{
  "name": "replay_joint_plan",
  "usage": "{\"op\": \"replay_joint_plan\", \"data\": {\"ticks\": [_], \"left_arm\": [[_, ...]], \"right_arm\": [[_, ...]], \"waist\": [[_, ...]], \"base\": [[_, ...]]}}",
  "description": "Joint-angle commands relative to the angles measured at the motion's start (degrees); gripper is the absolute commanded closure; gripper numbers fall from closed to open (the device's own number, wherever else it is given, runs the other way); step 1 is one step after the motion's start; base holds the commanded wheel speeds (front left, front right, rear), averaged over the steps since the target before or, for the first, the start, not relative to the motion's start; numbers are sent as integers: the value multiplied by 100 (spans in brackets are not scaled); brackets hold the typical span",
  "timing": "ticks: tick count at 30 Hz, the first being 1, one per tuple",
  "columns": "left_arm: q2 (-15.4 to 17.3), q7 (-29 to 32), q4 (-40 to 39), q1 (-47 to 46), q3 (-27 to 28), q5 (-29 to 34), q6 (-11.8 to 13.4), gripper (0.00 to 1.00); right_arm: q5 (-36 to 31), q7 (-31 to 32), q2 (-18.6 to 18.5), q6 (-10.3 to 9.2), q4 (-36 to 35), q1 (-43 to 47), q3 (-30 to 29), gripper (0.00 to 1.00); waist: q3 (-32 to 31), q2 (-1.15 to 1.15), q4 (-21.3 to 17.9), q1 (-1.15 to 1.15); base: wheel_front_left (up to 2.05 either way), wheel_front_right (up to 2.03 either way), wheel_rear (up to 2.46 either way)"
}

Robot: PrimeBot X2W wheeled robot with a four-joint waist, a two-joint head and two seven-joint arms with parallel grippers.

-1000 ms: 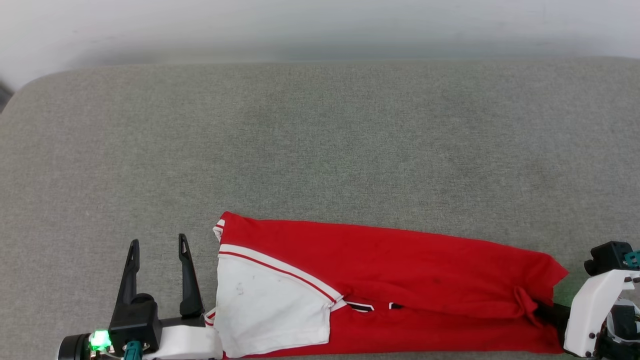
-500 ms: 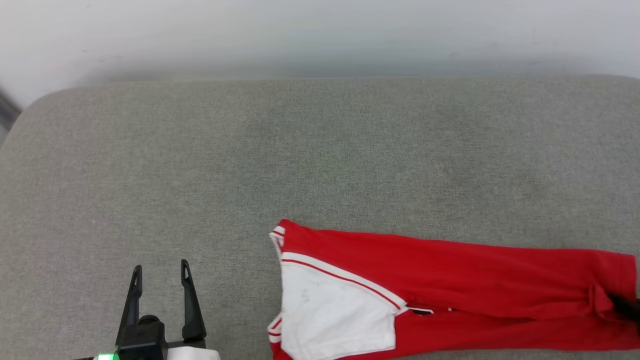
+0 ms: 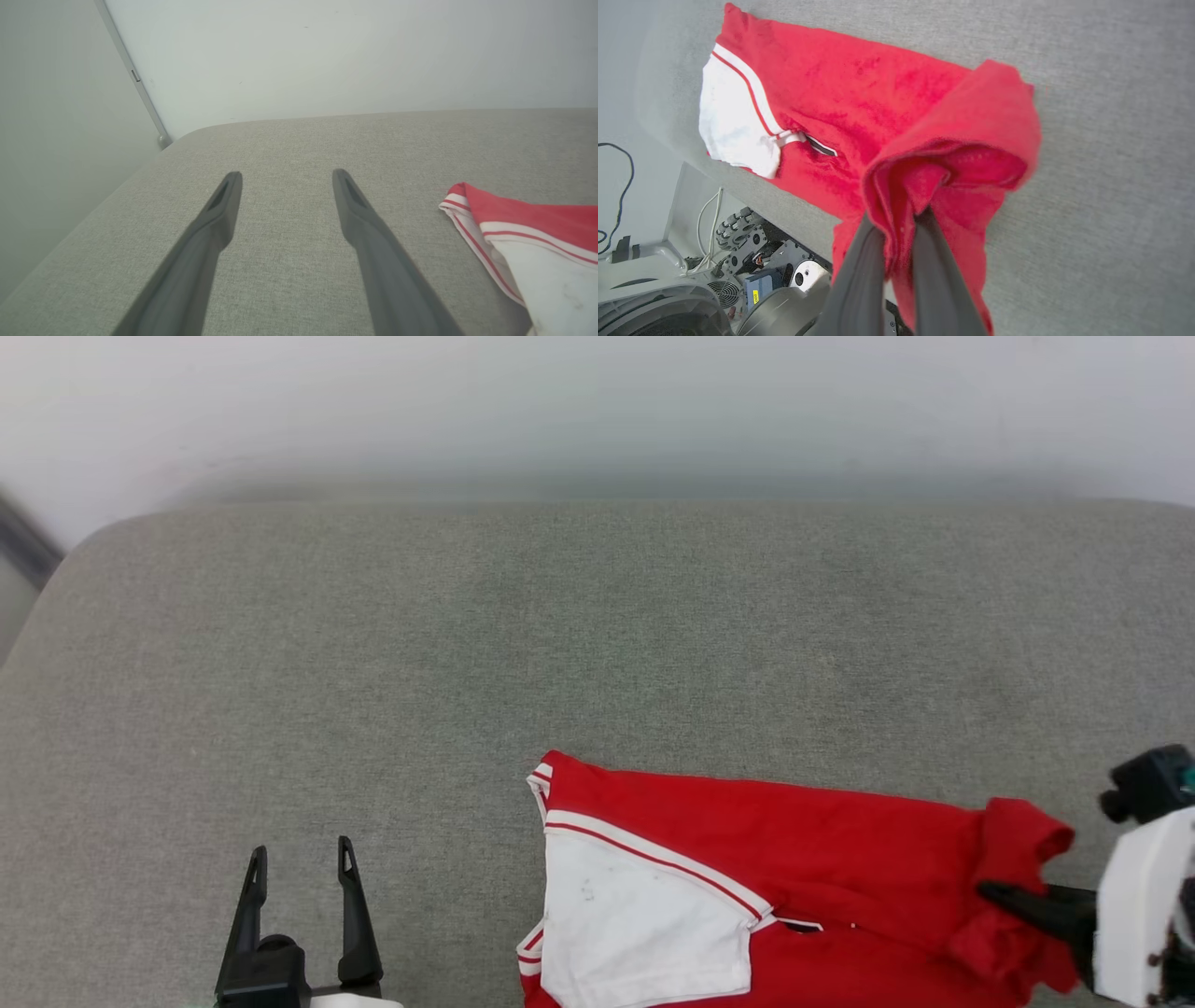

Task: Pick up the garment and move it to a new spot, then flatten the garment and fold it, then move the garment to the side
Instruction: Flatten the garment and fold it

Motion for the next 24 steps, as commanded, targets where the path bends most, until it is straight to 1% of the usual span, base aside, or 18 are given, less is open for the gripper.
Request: {"op": "replay_joint_plan", "data": {"ticks": [1, 5, 8, 12, 17, 20, 24], "left_arm": [[-8, -15, 2, -16, 29, 48, -37, 0], [-29, -15, -10, -116, 34, 78, -131, 0], [-47, -15, 4, -171, 18, 94, -193, 0], [-76, -15, 14, -290, 0, 105, -280, 0], [-118, -14, 26, -414, 8, 111, -324, 0], [-134, -14, 33, -502, -14, 120, -347, 0], [-157, -15, 55, -615, -67, 134, -381, 0]], "right_arm": [[-68, 77, 81, 0, -195, -83, 66, 100], [-412, 298, 320, 0, -617, -475, 318, 100], [-704, 420, 656, 0, -743, -829, 642, 100], [-1102, 591, 1106, 0, -745, -1441, 1211, 100], [-1618, 672, 1688, 0, -454, -2284, 2089, 100], [-1722, 728, 2024, -1, -123, -2723, 2609, 100], [-1782, 769, 2384, -1, 485, -3213, 3252, 100]], "waist": [[11, 0, 12, 0], [85, 0, 42, 0], [137, 0, 94, 0], [234, 0, 154, 0], [389, 0, 210, 0], [484, 0, 241, 0], [626, 0, 323, 0]], "base": [[0, 0, 0], [0, 0, 0], [0, 0, 0], [0, 0, 0], [0, 0, 0], [0, 0, 0], [0, 0, 0]]}}
